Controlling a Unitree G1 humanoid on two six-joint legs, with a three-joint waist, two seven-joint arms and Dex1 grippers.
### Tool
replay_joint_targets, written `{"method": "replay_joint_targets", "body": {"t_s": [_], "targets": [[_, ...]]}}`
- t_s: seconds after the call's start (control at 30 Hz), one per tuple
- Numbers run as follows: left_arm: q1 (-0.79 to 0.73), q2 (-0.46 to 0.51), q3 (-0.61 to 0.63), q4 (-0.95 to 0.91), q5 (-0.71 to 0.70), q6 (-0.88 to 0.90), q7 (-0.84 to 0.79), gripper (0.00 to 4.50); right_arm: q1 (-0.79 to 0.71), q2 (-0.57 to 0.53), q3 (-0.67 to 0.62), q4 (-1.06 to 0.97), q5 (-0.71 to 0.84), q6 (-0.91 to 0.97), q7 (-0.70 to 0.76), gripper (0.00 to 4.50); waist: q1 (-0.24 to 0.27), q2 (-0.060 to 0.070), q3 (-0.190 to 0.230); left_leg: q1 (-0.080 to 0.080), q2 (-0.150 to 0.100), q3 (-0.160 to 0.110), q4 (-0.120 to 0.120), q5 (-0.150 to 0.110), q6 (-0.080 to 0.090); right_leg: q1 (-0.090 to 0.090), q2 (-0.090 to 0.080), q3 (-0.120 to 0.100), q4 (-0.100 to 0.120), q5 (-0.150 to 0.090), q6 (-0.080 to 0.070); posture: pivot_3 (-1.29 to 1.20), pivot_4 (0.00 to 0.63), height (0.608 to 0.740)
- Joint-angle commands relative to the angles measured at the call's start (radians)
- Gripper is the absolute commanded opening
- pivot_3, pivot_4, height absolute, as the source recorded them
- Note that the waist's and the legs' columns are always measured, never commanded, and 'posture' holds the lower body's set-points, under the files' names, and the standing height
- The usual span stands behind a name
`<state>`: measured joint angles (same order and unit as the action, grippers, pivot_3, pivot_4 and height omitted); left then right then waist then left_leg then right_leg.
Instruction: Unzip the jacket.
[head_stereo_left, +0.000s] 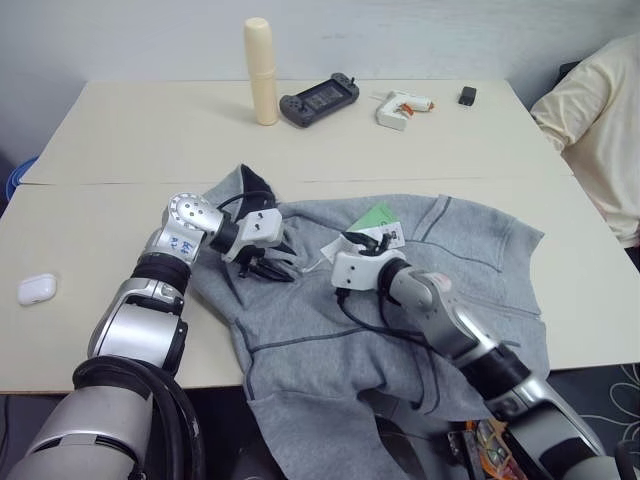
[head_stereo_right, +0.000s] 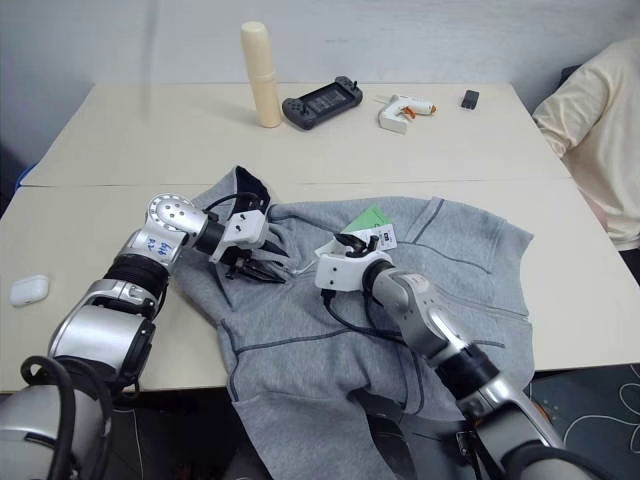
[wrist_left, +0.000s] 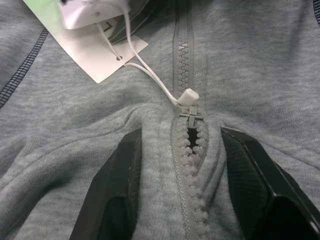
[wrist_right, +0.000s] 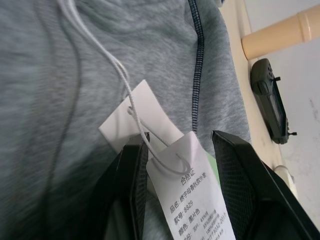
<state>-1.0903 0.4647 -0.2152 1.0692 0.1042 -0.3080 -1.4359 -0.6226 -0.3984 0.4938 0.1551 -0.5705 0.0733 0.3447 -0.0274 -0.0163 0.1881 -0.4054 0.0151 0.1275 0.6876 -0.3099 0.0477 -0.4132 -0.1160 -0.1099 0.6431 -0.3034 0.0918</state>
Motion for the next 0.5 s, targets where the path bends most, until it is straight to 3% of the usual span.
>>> {"method": "replay_joint_targets", "body": {"t_s": [0.03, 0.33, 0.5], "targets": [[-0.01, -0.006, -0.002, -0.007, 0.004, -0.014, 0.008, 2.28, -0.012, 0.014, -0.002, 0.07, -0.007, -0.032, -0.004, 2.07, 0.001, 0.0, 0.0, 0.0, 0.0, 0.0, 0.0, 0.0, 0.0, 0.0, 0.0, 0.0, 0.0, 0.0, 0.0, 0.0, 0.15, 0.74], [0.0, 0.024, 0.004, 0.001, 0.01, -0.03, 0.017, 2.28, 0.196, -0.178, -0.119, -0.33, 0.01, 0.036, 0.2, 2.07, 0.007, 0.0, 0.0, -0.001, -0.001, -0.002, 0.0, 0.0, 0.0, 0.001, 0.0, 0.0, -0.002, 0.0, 0.0, 0.0, 0.15, 0.74], [0.001, 0.013, 0.009, -0.002, 0.002, -0.025, 0.02, 2.28, 0.22, -0.128, -0.107, -0.32, 0.0, 0.049, 0.178, 2.07, 0.002, 0.0, 0.0, -0.001, 0.0, -0.002, 0.0, 0.0, 0.0, 0.001, 0.0, -0.001, -0.001, 0.0, 0.0, 0.0, 0.15, 0.74]]}}
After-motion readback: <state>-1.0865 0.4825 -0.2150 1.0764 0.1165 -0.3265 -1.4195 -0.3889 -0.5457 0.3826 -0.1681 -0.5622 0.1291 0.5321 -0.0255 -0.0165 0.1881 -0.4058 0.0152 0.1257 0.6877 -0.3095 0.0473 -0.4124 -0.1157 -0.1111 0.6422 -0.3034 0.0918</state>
